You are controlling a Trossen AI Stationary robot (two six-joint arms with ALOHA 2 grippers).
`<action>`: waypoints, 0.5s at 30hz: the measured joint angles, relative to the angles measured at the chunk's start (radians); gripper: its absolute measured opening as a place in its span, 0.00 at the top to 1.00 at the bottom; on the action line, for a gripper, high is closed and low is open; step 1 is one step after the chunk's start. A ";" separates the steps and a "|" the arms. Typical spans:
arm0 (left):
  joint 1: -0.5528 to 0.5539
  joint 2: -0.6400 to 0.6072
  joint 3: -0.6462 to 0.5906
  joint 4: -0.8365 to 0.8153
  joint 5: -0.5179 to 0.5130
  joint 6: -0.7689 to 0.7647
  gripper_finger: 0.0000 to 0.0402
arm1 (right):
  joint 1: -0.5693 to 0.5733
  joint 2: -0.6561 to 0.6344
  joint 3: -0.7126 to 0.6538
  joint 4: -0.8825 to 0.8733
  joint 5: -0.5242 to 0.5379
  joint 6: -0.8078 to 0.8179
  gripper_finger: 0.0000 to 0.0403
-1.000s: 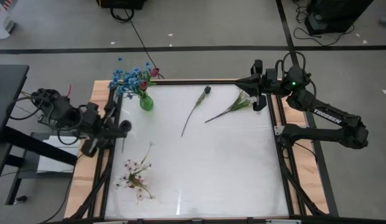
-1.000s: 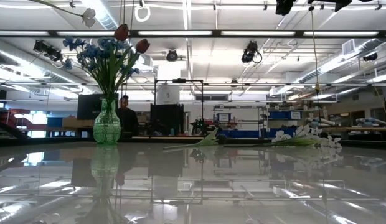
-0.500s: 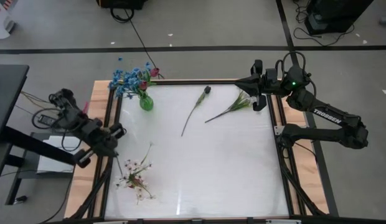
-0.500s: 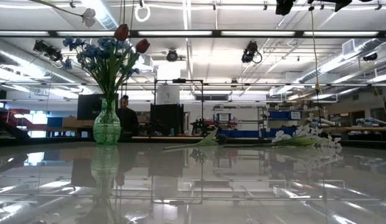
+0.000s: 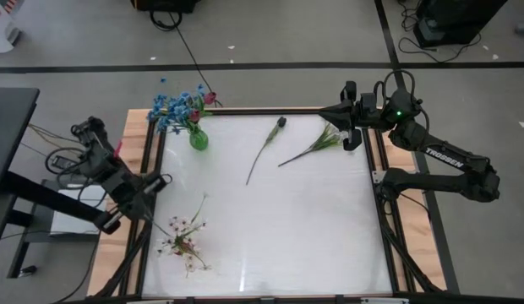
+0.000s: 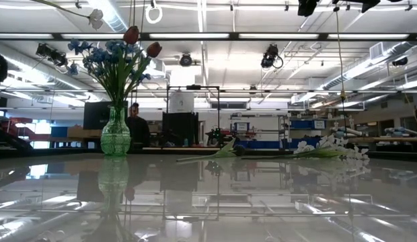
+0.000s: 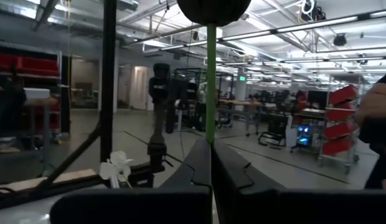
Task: Sort flowers into vase by color
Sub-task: Put the left black flower into the red vase
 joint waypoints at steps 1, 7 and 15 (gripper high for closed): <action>-0.004 0.002 0.000 0.001 0.000 -0.008 1.00 | 0.000 0.000 0.000 0.000 0.000 0.000 0.88; -0.029 0.028 -0.001 0.005 0.000 0.020 1.00 | 0.000 0.000 0.000 0.000 0.000 0.000 0.88; -0.029 0.040 -0.061 0.107 0.000 0.040 1.00 | 0.000 0.000 0.000 0.000 0.000 0.000 0.88</action>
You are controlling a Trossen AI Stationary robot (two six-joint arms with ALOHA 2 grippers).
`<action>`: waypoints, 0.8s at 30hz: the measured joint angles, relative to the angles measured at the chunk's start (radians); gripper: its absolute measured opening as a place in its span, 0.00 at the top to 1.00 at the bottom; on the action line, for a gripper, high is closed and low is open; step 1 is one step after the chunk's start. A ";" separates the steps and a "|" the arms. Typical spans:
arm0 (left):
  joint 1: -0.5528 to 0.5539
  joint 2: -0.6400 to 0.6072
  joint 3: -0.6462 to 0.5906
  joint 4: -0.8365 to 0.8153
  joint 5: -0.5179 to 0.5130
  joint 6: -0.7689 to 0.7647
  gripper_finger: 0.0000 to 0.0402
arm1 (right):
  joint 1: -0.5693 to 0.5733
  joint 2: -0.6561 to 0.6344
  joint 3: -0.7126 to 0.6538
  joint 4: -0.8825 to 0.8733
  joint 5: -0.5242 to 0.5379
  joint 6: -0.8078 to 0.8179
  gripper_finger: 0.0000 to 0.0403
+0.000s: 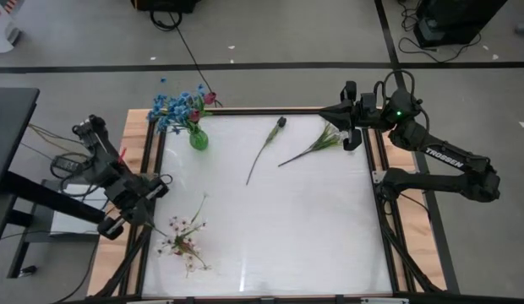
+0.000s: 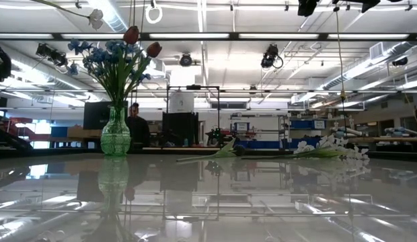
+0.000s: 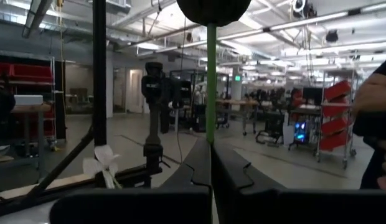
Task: Sort flowers into vase by color
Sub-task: Put the left black flower into the red vase, then put the white flower into the red vase
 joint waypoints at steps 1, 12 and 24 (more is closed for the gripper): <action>0.000 0.000 -0.028 0.042 0.000 -0.006 1.00 | 0.000 0.000 0.000 0.000 0.000 0.000 0.88; 0.000 0.000 -0.121 0.104 0.000 0.005 0.99 | 0.000 0.000 0.000 0.000 0.000 0.000 0.88; 0.001 0.000 -0.160 0.090 -0.010 -0.075 0.64 | 0.000 0.000 0.000 0.000 0.000 0.000 0.88</action>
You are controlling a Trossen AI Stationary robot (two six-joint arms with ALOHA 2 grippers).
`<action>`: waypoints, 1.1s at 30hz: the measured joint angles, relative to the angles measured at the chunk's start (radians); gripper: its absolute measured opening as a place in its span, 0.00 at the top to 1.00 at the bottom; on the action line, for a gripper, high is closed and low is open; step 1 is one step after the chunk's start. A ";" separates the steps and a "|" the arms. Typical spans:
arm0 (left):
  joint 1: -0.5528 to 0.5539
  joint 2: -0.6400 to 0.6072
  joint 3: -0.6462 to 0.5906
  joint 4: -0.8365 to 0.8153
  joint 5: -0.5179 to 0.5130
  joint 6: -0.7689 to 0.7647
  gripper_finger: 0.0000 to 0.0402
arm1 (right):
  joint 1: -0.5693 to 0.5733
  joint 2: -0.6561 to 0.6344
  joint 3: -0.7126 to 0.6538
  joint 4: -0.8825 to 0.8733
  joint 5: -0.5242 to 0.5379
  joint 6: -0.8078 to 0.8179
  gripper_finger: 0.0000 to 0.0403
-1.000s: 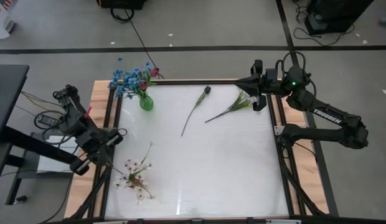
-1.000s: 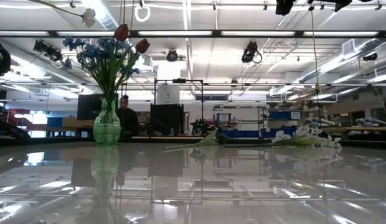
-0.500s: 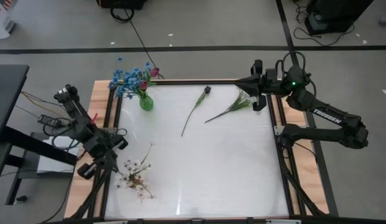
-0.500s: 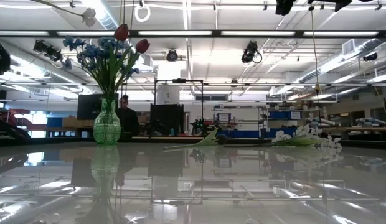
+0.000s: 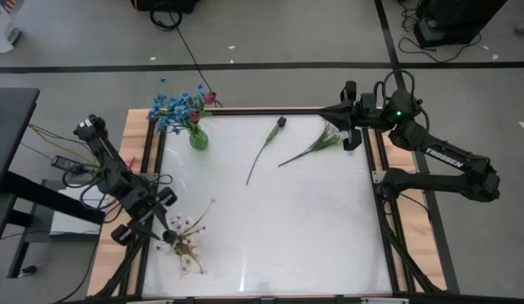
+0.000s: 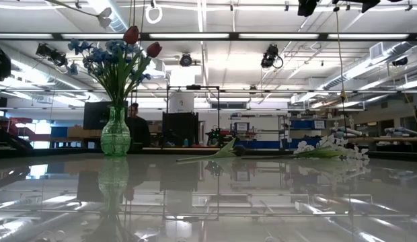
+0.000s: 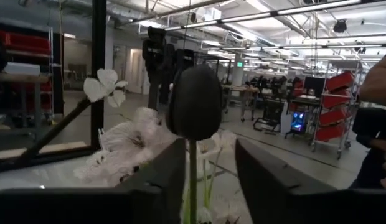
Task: Sort flowers into vase by color
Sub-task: Put the white flower into the red vase
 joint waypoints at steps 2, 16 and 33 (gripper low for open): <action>0.000 0.000 0.000 -0.007 0.000 -0.027 0.57 | 0.000 0.000 0.000 0.000 0.000 0.000 0.88; -0.055 0.001 0.156 -0.428 -0.027 -0.055 0.45 | 0.000 0.000 0.000 0.000 0.000 0.000 0.88; -0.014 0.148 0.583 -0.976 -0.417 -0.184 0.49 | 0.000 0.000 0.000 0.000 0.000 0.000 0.88</action>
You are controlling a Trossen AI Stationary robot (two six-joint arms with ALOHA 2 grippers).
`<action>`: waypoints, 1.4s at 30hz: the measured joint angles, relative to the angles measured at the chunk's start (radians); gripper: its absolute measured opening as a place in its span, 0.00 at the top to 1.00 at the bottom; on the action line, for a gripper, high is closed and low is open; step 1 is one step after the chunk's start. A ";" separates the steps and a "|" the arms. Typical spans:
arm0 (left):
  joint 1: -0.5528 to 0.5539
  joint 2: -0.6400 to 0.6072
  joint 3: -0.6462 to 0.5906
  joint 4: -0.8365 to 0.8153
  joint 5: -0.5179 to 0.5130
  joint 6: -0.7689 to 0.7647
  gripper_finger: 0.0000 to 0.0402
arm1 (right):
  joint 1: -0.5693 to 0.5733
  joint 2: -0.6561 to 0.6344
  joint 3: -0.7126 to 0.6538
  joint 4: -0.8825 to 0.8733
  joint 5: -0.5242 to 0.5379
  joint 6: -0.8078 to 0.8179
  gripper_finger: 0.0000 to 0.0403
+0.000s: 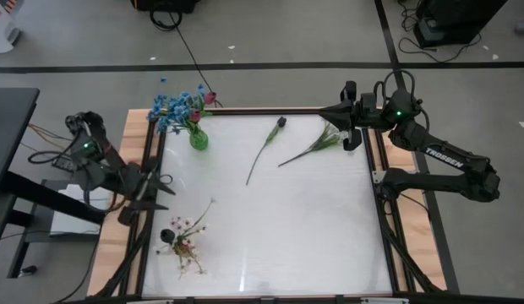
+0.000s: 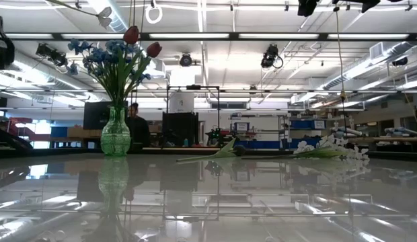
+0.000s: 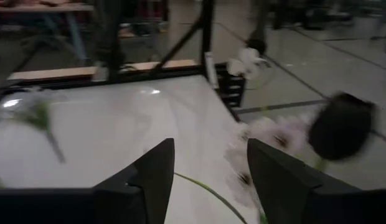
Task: Sort flowers into vase by color
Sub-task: Put the white flower into the red vase
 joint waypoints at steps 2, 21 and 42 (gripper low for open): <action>0.040 0.033 0.019 0.000 -0.004 -0.005 0.50 | 0.000 0.000 0.000 0.000 0.000 0.000 0.88; 0.694 0.521 0.161 0.136 0.469 0.072 0.51 | 0.000 0.000 0.000 0.000 0.000 0.000 0.88; 0.935 0.914 0.237 0.194 0.476 0.016 0.51 | 0.000 0.000 0.000 0.000 0.000 0.000 0.88</action>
